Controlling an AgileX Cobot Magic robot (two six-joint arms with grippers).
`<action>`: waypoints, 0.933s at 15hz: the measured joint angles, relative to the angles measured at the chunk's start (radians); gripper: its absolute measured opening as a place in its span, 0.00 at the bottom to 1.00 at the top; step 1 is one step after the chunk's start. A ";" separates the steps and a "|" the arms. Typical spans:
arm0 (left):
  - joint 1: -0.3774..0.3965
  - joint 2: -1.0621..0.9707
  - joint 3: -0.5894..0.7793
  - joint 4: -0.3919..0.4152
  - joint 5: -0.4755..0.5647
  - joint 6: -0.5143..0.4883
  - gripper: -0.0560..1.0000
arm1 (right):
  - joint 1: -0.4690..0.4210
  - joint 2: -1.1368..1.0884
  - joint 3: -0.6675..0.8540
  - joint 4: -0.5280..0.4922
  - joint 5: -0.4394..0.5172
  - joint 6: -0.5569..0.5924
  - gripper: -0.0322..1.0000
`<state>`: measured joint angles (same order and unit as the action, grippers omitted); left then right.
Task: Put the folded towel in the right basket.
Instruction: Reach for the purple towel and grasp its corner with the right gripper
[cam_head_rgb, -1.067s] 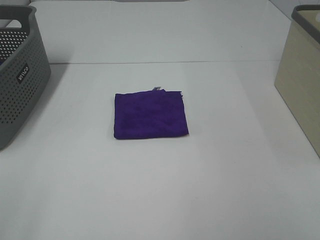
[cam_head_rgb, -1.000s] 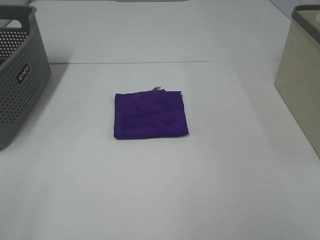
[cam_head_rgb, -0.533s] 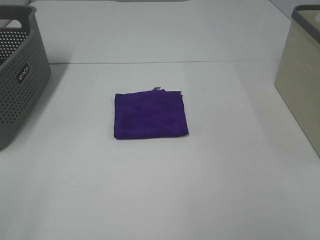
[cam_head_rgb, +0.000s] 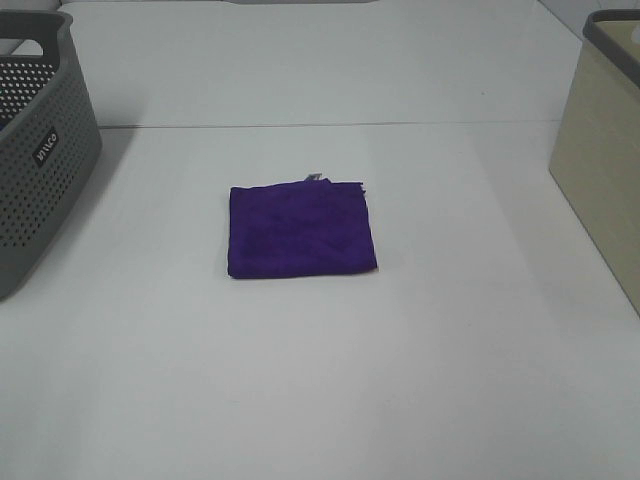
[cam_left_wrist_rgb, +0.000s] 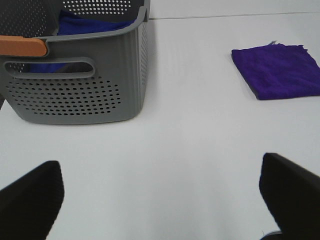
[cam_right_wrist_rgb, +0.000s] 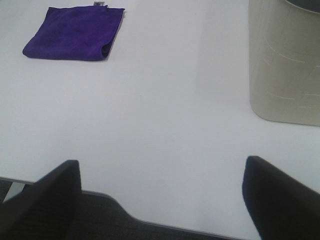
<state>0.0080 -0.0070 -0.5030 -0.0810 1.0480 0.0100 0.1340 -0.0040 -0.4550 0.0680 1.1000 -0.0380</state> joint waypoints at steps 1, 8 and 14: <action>0.000 0.000 0.000 0.000 0.000 0.000 0.99 | 0.000 0.000 0.000 0.000 0.000 0.000 0.85; 0.000 0.000 0.000 -0.024 0.000 0.000 0.99 | 0.000 0.000 0.000 0.000 0.000 0.000 0.85; 0.000 0.000 0.000 -0.024 0.000 0.000 0.99 | 0.000 0.000 0.000 0.000 0.000 0.000 0.85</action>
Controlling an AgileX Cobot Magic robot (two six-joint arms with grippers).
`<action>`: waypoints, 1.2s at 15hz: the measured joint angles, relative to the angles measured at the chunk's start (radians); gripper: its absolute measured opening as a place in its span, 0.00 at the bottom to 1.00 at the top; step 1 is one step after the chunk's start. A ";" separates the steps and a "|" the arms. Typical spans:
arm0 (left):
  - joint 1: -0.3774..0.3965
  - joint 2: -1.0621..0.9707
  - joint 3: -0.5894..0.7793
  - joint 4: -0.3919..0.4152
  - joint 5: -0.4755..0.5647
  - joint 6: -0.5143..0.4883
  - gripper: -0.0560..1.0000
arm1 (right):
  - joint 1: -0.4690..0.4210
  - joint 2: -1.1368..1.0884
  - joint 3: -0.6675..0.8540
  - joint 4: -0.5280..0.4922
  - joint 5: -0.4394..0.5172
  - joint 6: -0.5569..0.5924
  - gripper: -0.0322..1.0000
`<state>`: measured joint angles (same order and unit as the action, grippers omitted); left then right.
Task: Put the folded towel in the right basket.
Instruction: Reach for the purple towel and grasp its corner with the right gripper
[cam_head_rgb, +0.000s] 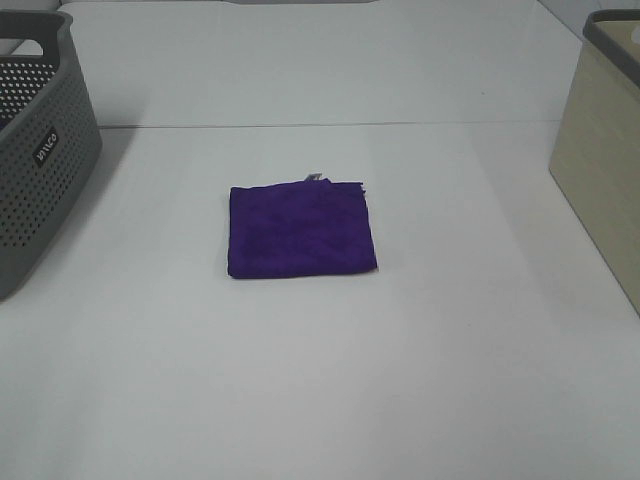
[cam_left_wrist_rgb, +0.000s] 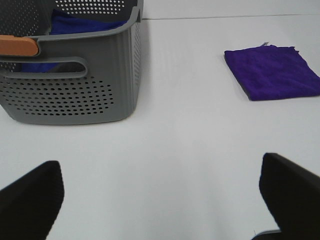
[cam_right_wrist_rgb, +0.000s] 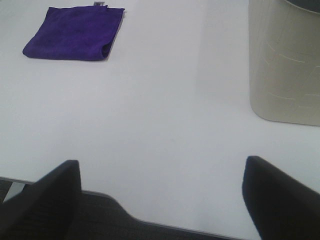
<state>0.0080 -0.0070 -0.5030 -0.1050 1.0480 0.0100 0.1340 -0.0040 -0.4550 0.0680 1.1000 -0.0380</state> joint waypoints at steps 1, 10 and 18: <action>0.000 0.000 0.000 0.000 0.000 0.000 0.99 | 0.000 0.000 0.000 0.000 0.000 0.000 0.85; 0.000 0.000 0.000 0.000 0.000 0.000 0.99 | 0.000 0.000 0.000 -0.003 0.000 0.003 0.86; 0.000 0.000 0.000 0.000 0.000 0.001 0.99 | 0.000 0.000 0.000 -0.026 0.000 0.008 0.98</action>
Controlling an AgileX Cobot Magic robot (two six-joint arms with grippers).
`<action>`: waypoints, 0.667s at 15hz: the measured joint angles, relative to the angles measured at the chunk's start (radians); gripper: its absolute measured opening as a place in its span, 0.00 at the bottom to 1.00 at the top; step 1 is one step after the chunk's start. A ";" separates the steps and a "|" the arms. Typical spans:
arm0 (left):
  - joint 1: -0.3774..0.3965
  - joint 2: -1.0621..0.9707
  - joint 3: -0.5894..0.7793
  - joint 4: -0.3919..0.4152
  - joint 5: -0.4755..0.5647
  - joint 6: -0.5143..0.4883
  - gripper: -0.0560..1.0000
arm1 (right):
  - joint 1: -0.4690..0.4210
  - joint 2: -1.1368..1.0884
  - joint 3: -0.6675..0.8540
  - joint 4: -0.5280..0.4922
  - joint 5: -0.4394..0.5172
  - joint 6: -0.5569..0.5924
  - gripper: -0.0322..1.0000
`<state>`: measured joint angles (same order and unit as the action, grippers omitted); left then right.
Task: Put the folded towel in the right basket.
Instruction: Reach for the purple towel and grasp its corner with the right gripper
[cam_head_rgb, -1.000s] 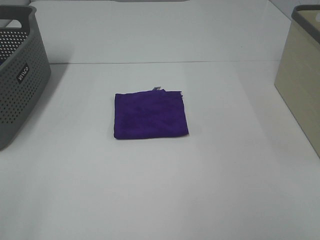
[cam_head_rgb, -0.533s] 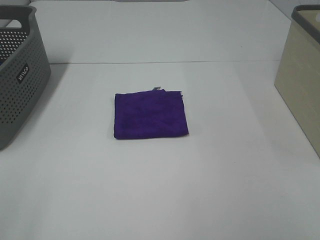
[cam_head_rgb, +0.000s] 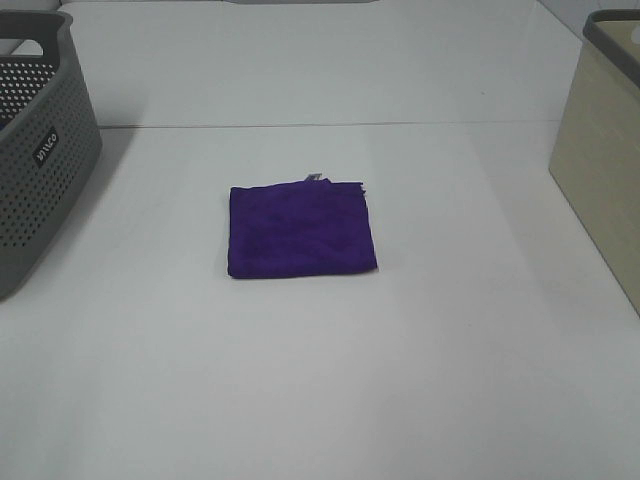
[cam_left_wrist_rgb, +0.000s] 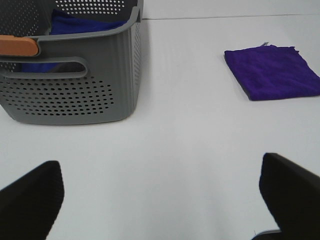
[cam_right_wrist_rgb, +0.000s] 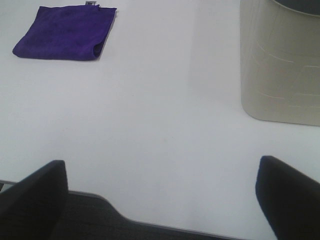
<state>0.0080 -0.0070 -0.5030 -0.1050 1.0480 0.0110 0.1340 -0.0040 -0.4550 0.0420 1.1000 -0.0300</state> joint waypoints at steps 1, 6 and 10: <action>0.000 0.000 0.000 0.000 0.000 0.000 0.99 | 0.000 0.000 0.000 0.000 0.000 0.000 0.98; 0.000 0.000 0.000 0.000 0.000 0.000 0.99 | 0.000 0.040 -0.013 0.000 0.007 0.021 0.98; 0.000 0.000 0.000 0.000 0.000 0.000 0.99 | 0.000 0.683 -0.392 0.030 0.056 0.049 0.98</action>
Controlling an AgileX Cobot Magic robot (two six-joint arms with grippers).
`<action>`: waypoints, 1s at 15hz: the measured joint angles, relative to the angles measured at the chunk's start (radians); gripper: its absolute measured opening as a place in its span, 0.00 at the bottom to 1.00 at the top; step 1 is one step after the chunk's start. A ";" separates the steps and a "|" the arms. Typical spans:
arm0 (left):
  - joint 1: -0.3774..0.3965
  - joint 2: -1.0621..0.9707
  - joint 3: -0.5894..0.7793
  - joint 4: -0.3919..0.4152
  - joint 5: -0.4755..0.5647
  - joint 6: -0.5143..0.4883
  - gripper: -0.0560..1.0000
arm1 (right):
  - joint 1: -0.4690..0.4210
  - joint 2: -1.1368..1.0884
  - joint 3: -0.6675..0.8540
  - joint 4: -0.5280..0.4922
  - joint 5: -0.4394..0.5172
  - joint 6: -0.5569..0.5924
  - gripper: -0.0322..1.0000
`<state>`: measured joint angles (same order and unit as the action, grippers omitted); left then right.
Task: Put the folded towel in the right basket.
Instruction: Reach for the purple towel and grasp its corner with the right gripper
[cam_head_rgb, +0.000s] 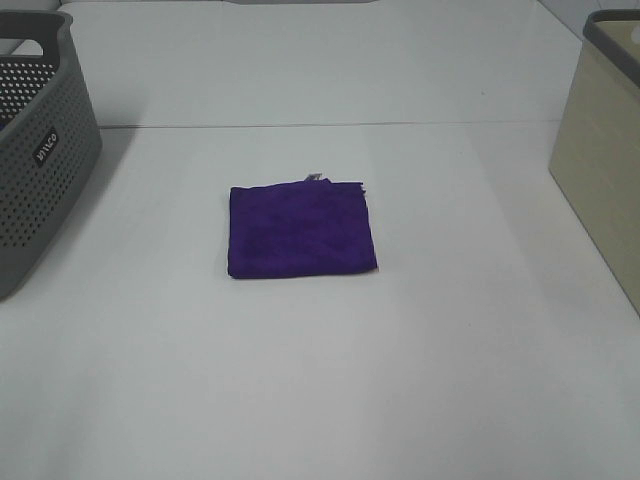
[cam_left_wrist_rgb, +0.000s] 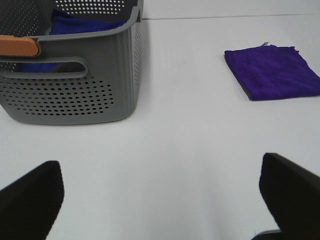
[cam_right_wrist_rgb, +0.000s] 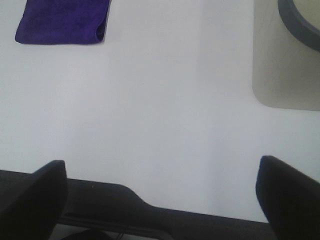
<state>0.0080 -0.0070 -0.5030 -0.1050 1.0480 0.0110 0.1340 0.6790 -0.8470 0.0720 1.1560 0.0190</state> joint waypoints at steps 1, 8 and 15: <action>0.000 0.000 0.000 0.000 0.000 0.000 0.99 | 0.000 0.117 -0.074 0.001 0.012 0.000 0.98; 0.000 0.000 0.000 0.000 0.000 0.000 0.99 | 0.000 0.581 -0.199 0.161 -0.016 -0.033 0.98; 0.000 0.000 0.000 0.000 0.000 0.000 0.99 | 0.000 1.080 -0.331 0.531 -0.284 -0.294 0.98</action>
<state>0.0080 -0.0070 -0.5030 -0.1050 1.0480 0.0110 0.1340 1.7590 -1.1780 0.6030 0.8720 -0.2750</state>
